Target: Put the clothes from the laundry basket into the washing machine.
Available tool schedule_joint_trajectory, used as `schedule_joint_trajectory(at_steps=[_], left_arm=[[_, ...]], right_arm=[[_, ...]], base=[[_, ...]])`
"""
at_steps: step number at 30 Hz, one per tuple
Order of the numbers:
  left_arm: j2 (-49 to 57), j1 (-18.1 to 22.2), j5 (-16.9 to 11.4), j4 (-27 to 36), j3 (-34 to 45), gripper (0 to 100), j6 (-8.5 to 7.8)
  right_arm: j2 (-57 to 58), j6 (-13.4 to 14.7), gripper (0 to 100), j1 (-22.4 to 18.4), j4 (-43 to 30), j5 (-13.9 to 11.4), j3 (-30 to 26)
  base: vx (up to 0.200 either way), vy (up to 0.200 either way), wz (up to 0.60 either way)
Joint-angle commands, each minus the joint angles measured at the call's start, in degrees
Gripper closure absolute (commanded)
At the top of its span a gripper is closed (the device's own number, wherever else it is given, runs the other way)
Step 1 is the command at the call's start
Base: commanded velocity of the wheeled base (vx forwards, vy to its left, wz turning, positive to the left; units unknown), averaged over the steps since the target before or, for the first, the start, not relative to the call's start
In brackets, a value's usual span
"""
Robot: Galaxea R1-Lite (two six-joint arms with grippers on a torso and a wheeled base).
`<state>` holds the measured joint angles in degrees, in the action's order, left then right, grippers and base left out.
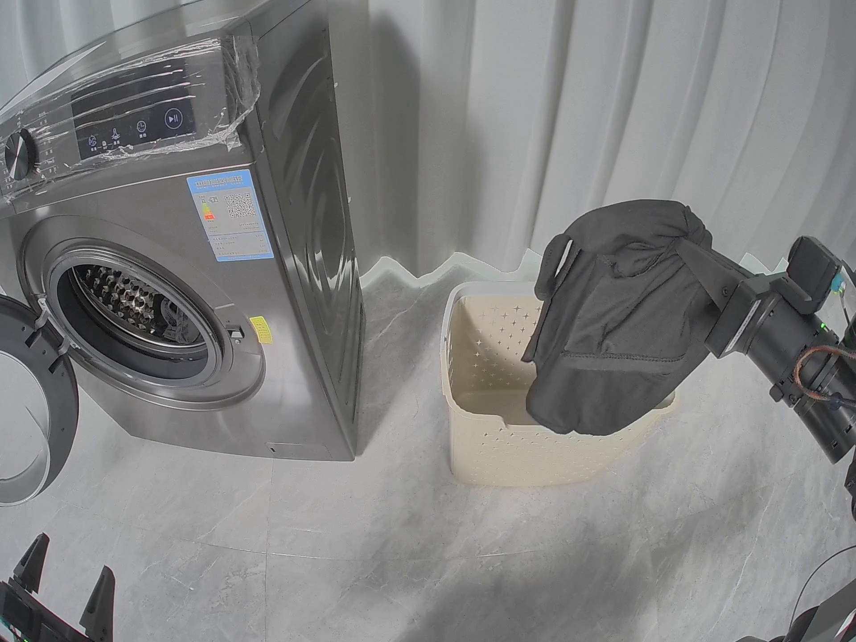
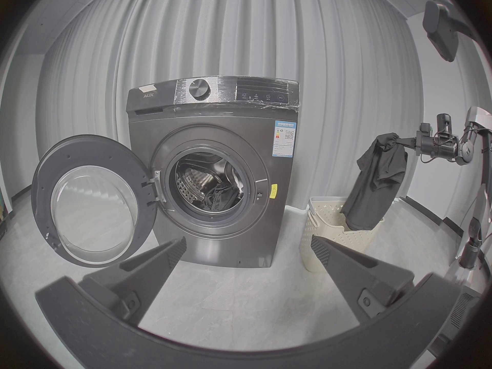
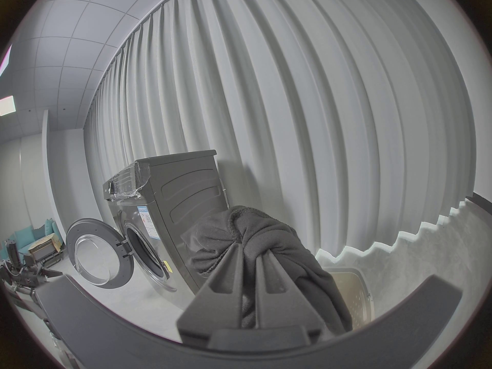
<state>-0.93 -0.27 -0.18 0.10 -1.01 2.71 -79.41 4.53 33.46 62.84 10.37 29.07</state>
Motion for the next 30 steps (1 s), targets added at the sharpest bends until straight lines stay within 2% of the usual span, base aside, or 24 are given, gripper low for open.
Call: schedule_joint_trajectory(at_steps=[1, 23, 27, 30], left_arm=[[0.75, 0.0, 0.01, -0.01, 0.84, 0, 0.11], [0.66, 0.0, 0.01, -0.01, 0.84, 0, 0.11], [0.75, 0.0, 0.01, -0.01, 0.84, 0, 0.11], [0.75, 0.0, 0.01, -0.01, 0.84, 0, 0.11]], right_arm=[[0.22, 0.04, 100, 1.08, 0.09, 0.0, -0.42], [0.31, 0.04, 100, 2.84, 2.64, -1.41, -1.65], [-0.13, 0.04, 100, 3.63, 6.06, -3.17, -1.65], [-0.22, 0.04, 100, 3.8, 6.15, -3.26, -1.74]], base=[[0.0, 0.2, 0.0], [0.0, 0.2, 0.0], [0.0, 0.2, 0.0], [0.0, 0.2, 0.0]])
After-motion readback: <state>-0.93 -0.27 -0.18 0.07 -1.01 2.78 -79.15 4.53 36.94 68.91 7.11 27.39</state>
